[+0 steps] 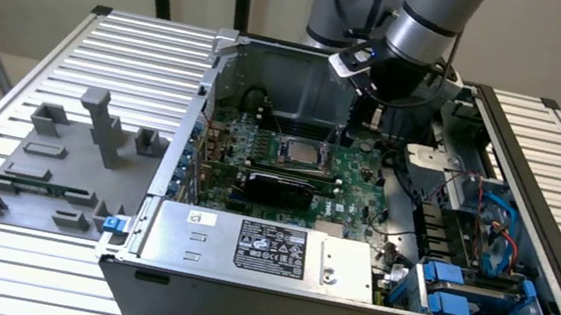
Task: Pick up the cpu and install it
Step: 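Close the cpu cover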
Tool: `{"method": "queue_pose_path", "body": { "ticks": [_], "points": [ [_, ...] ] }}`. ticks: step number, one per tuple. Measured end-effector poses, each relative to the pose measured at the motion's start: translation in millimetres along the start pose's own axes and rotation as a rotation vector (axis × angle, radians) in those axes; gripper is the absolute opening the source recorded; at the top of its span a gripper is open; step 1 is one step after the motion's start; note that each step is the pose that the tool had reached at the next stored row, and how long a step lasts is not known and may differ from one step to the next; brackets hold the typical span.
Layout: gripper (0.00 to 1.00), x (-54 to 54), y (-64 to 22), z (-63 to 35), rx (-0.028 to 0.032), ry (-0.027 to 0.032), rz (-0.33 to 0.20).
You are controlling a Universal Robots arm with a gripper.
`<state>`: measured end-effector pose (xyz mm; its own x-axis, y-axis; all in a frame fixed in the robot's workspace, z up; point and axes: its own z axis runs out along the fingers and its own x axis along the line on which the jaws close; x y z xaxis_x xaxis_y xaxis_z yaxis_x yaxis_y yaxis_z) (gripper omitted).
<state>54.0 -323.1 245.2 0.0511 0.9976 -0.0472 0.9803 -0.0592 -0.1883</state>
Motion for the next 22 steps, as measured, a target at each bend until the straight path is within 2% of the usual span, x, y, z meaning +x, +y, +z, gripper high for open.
{"method": "queue_pose_path", "body": {
  "ticks": [3, 6, 9, 11, 13, 15, 18, 22],
  "points": [
    [0.11, -0.2, -4.4, 1.1, 0.0416, -0.0026, -0.001],
    [0.11, -0.5, -9.5, 2.4, 0.0796, -0.0049, -0.003],
    [0.11, -0.7, -15.3, 4.1, 0.1126, -0.007, -0.004],
    [0.11, -1.0, -20.3, 5.8, 0.1294, -0.0081, -0.005],
    [0.11, -1.2, -26.0, 8.2, 0.1404, -0.0085, -0.005],
    [0.11, -1.5, -33.0, 11.3, 0.1474, -0.0092, -0.005],
    [0.11, -2.0, -45.1, 17.7, 0.1524, -0.0093, -0.005],
    [0.11, -2.6, -60.9, 28.2, 0.1532, -0.0095, -0.005]
  ]
}}
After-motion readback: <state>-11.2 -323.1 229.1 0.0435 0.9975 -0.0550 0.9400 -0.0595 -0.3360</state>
